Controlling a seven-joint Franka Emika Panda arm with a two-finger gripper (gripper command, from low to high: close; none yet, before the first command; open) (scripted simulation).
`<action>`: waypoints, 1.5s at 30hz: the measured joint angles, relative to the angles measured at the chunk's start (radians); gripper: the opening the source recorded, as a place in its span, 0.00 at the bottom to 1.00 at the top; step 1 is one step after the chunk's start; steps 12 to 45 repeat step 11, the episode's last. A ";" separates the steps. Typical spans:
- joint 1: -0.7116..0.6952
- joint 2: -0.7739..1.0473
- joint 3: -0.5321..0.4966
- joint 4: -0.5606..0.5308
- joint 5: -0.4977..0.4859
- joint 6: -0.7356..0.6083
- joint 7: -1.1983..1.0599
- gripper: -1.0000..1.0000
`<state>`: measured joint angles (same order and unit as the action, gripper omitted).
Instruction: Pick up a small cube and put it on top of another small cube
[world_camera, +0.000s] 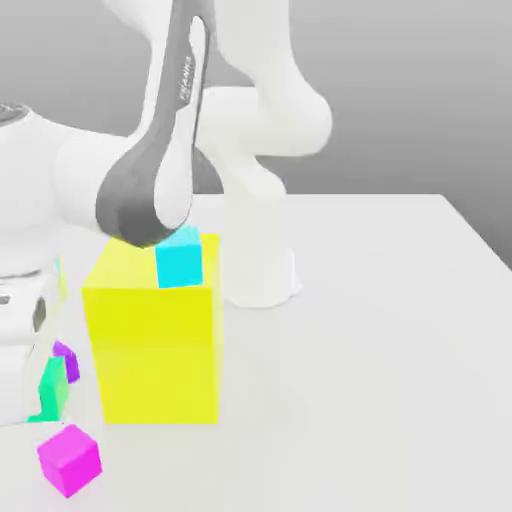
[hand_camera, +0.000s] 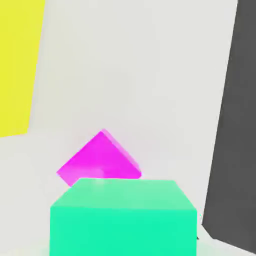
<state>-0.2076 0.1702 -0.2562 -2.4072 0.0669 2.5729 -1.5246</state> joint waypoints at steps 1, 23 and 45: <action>-0.006 0.006 0.003 -0.003 0.008 0.008 -0.027 0.00; -0.047 0.158 0.054 0.003 0.092 0.149 -0.110 1.00; -0.047 0.158 0.054 0.003 0.092 0.149 -0.110 1.00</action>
